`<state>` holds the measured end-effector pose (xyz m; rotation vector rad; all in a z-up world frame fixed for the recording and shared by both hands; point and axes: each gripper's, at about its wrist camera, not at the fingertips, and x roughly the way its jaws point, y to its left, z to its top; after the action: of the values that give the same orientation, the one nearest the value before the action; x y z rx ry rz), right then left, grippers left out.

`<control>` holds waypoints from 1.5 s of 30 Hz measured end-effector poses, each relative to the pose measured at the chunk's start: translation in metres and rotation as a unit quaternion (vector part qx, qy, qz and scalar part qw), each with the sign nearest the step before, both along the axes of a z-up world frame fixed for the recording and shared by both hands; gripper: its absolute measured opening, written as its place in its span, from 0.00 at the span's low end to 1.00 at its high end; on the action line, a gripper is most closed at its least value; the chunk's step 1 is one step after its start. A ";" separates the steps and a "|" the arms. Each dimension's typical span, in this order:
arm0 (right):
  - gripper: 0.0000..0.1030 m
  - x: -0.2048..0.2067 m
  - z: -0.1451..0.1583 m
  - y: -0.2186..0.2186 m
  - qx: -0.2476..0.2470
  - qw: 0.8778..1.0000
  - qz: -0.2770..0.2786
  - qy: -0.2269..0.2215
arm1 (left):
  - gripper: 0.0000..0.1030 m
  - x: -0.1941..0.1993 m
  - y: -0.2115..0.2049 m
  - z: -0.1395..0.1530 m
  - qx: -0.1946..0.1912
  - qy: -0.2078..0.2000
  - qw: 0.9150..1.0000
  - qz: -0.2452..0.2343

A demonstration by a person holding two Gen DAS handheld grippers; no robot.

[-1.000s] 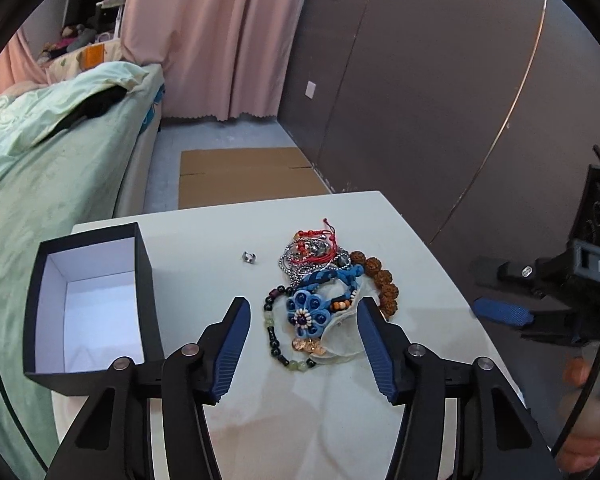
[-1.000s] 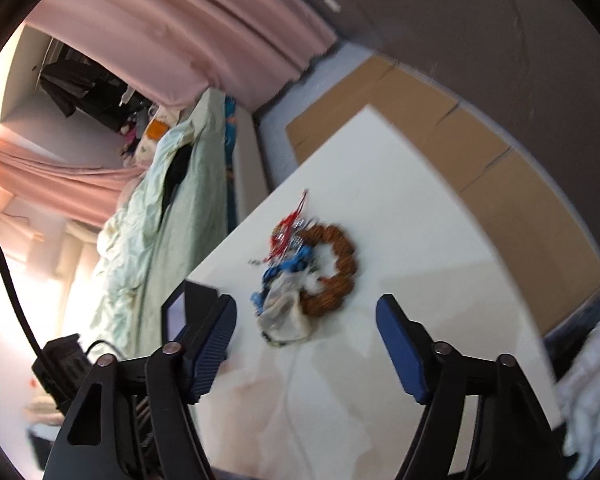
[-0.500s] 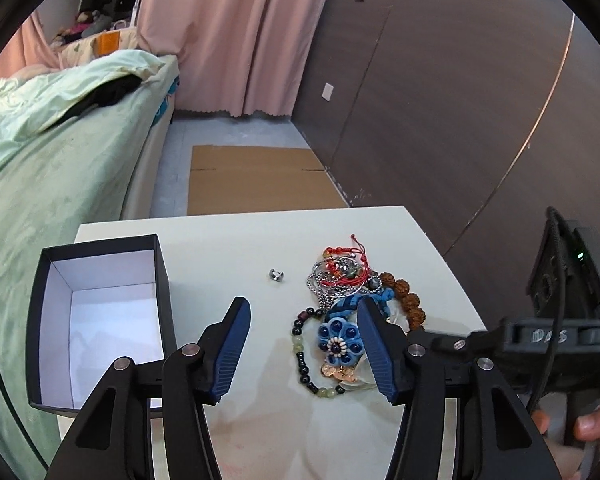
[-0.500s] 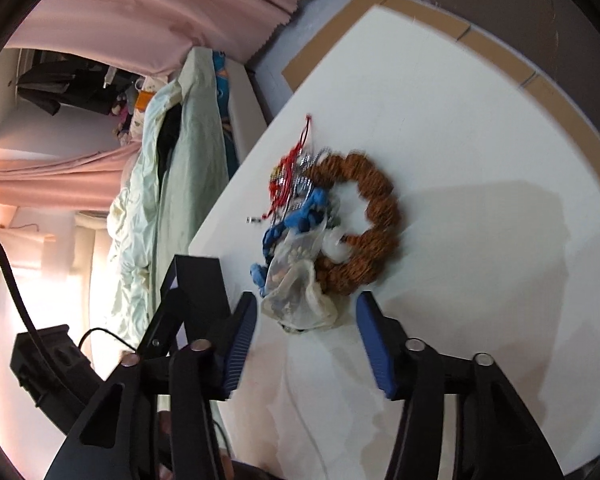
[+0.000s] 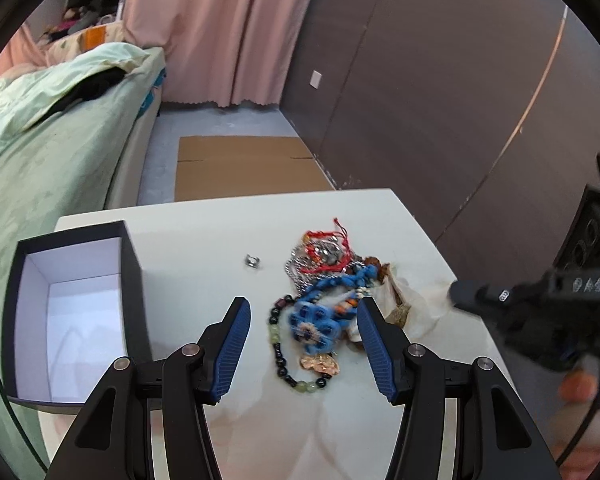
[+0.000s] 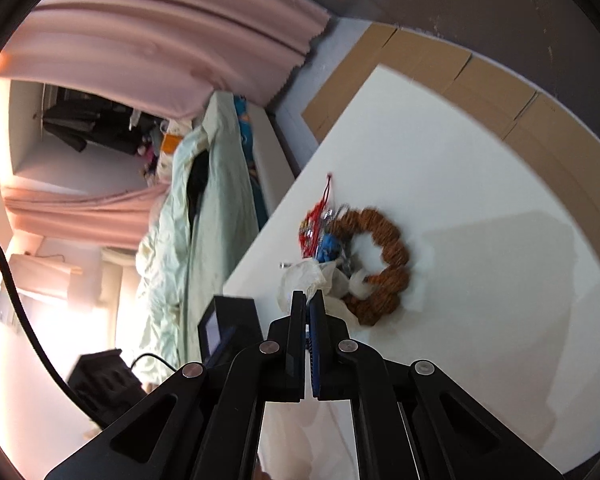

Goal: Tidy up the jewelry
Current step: 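Grasp the white tissue with the right tool while the left tool grasps the blue flower bracelet, then carry both items over the black box and open both tools to drop them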

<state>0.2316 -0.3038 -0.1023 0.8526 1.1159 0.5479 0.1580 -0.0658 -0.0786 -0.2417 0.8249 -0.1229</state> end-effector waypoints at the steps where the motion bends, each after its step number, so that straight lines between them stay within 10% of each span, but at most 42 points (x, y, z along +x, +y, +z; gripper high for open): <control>1: 0.03 0.001 0.002 -0.005 0.000 1.000 -0.006 -0.002 | 0.55 0.001 -0.002 -0.002 0.001 0.002 1.000 -0.002; 24: 0.03 0.004 0.017 -0.047 -0.001 0.998 -0.057 -0.016 | 0.55 0.023 -0.023 -0.040 0.023 0.040 0.999 -0.013; 29: 0.03 0.001 0.019 -0.046 0.000 0.998 -0.052 -0.019 | 0.26 0.023 -0.020 -0.037 0.012 0.037 0.999 -0.011; 45: 0.03 -0.021 0.039 -0.023 0.005 0.997 -0.009 -0.073 | 0.21 -0.018 0.008 0.008 -0.024 -0.016 0.999 0.023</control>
<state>0.2105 -0.3269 -0.0633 0.8175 0.9721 0.5907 0.1400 -0.0575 -0.0705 -0.3041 0.7852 -0.1030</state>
